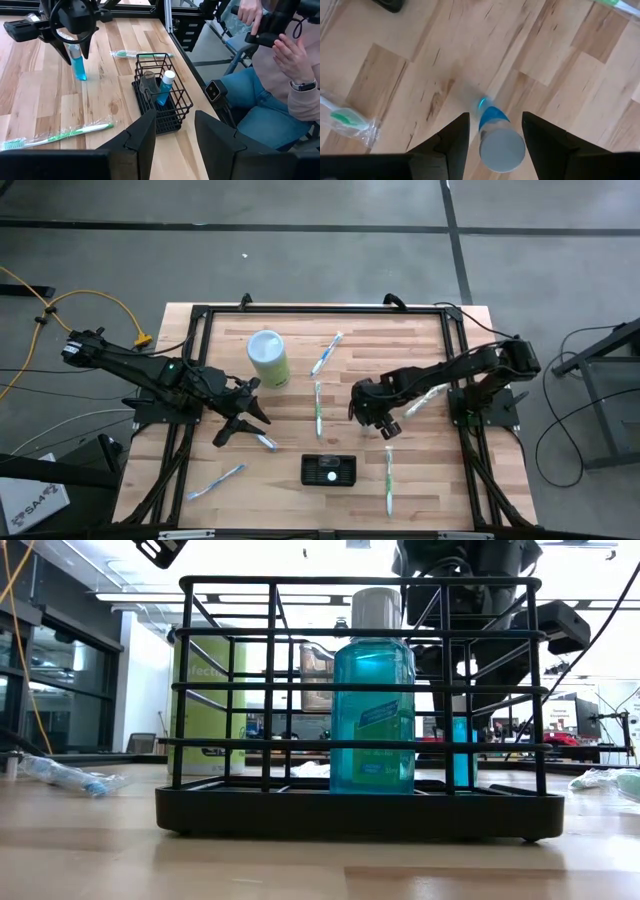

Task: Pick & Place toothbrushing station
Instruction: Put the mouthwash into the mesh organizer

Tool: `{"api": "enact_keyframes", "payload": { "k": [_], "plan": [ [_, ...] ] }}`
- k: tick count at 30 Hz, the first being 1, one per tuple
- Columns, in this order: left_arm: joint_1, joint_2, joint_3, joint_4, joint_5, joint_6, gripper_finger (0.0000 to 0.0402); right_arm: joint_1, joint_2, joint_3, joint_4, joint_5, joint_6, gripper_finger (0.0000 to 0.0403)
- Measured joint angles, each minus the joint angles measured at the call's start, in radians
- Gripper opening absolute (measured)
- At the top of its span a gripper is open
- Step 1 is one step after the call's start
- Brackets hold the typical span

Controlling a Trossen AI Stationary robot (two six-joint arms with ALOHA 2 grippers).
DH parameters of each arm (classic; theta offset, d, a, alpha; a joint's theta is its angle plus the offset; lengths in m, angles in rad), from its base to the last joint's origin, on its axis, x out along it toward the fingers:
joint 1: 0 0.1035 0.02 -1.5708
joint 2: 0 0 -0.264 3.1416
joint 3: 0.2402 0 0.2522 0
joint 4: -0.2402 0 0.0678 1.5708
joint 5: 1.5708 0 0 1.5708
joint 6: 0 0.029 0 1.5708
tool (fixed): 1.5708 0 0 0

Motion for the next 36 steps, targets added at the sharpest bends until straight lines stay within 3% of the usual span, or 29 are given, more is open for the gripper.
{"api": "enact_keyframes", "payload": {
  "k": [4, 16, 36],
  "plan": [
    [0.000, 0.000, 0.000, 0.000, 0.000, 0.000, 0.0133, -0.008, 0.000, 0.000, 0.000, -0.008, -0.001, 0.0167],
    [0.000, 0.000, 0.000, 0.000, 0.000, 0.000, 0.0133, -0.009, 0.000, 0.000, -0.005, -0.030, -0.012, 0.0096],
    [0.000, 0.000, 0.000, 0.000, 0.000, 0.000, 0.0133, -0.009, 0.000, 0.000, -0.005, -0.030, 0.002, 0.0093]
  ]
}}
